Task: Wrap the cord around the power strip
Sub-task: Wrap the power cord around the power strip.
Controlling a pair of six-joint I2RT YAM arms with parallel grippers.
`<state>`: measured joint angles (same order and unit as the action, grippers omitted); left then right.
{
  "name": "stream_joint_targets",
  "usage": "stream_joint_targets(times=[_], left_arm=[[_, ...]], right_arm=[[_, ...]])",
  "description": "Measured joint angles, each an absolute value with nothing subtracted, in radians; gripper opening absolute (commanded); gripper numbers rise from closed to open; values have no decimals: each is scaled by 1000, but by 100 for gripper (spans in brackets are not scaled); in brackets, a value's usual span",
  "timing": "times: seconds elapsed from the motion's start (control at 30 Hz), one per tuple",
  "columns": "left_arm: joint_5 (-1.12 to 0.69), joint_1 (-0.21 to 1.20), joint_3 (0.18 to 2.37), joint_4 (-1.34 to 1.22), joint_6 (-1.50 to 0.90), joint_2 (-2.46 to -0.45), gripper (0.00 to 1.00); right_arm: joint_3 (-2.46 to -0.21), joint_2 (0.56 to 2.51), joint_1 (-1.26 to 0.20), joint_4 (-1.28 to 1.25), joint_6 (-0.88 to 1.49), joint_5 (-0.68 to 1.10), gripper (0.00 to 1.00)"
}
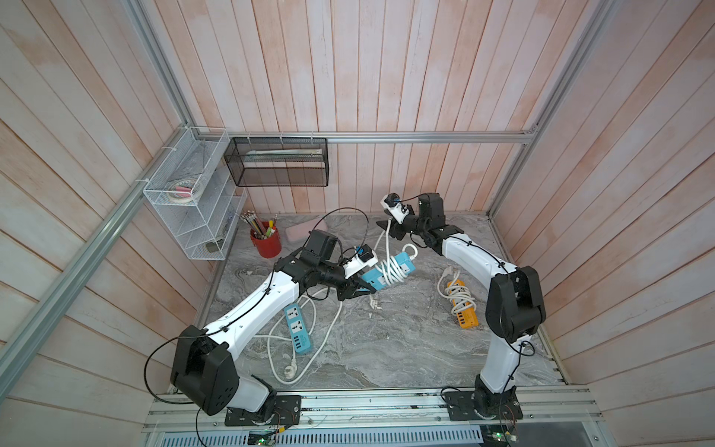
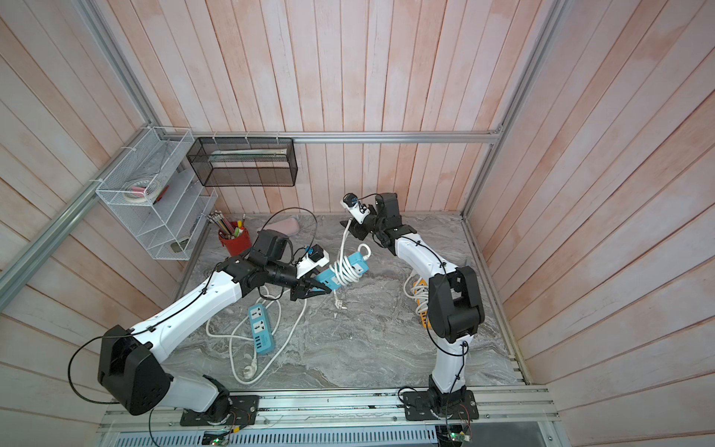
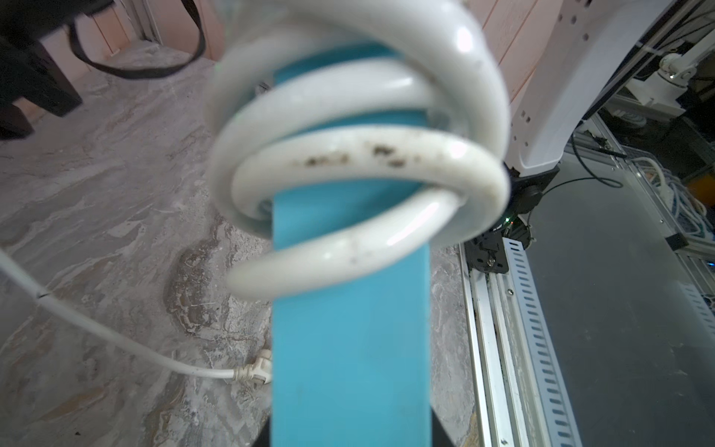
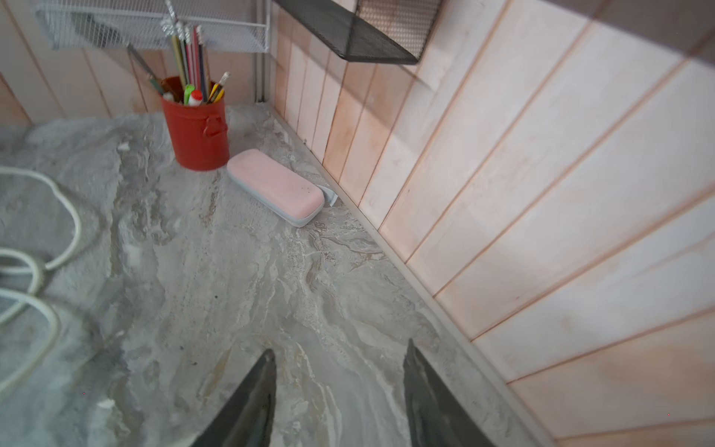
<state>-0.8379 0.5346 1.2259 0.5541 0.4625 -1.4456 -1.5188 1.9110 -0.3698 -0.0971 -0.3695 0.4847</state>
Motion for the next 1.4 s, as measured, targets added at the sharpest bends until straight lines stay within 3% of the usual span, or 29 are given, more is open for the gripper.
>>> stream_joint_targets(times=[0.37,0.67,0.8,0.97,1.07,1.4], left_arm=[[-816,511,1217,390,331,-1440,0],[-740,478,1159,163,112,-1396,0],[-721,478,1159,127,76,-1394,0],[-670,456,1157,99,26,-1394,0],[-639,388,1147,72,-39,-1394,0],[-523,128,1120,69,-154,-1423,0]], right_arm=[[-1377,2014,-458,-373,131,245,63],[-1331,2102,-517,-447,326,128,54],[-1351,2154,-538,-427,373,106,42],[-1356,2176,-550,-389,432,96,13],[-1343,2171,-552,-385,437,92,0],[-1091,1919,-630,-332,108,46,0]])
